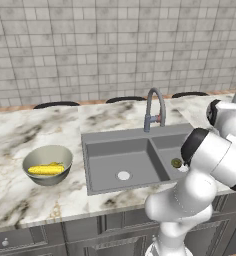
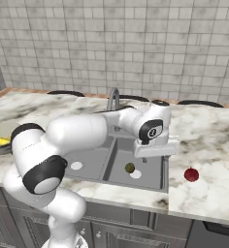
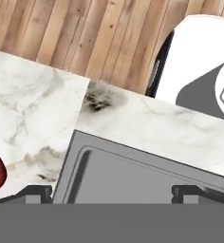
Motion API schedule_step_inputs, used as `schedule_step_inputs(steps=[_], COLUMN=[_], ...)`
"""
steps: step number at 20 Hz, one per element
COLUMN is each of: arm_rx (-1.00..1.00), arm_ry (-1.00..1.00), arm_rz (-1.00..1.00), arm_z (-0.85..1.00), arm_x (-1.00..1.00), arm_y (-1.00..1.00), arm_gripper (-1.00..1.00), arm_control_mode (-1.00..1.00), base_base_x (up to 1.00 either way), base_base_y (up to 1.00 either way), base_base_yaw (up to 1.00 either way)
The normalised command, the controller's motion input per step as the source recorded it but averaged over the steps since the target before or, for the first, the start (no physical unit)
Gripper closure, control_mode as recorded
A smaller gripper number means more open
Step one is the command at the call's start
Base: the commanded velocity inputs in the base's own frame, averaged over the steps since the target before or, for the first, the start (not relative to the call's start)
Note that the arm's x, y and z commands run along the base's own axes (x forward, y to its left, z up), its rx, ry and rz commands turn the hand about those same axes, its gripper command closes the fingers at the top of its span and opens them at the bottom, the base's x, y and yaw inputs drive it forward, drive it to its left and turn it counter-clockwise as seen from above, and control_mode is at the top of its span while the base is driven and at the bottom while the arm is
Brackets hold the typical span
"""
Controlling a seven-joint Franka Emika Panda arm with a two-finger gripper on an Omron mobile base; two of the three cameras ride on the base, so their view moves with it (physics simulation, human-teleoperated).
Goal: There is a mixed pile of frozen fruits and vegetables on the counter. Locate all the frozen vegetables and place the items in a bowl on the counter. Take all the frozen fruits and defrost them in a running sink.
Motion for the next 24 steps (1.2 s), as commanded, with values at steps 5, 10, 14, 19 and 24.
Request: schedule_step_inputs(steps=[5,10,14,19,24], arm_rx=[0.00,0.04,0.04,0.00,0.01], arm_ry=[0.03,0.00,0.00,-0.01,-0.03], arm_rz=[-0.20,-0.05,0.00,0.00,0.01], arm_z=[-0.04,-0.02,0.00,-0.11,-0.13], arm_x=[0.04,0.05,0.00,0.00,0.08], arm_y=[-0.57,-0.53,-0.51,-0.37,-0.19], arm_gripper=[-1.00,-1.00,-1.00,-1.00,-1.00], arm_control_mode=[-1.00,-1.00,-1.00,-1.00,-1.00], base_base_x=[0.00,0.00,0.00,0.00,0.00], base_base_y=[0.00,0.00,0.00,0.00,0.00], base_base_yaw=[0.00,0.00,0.00,0.00,0.00])
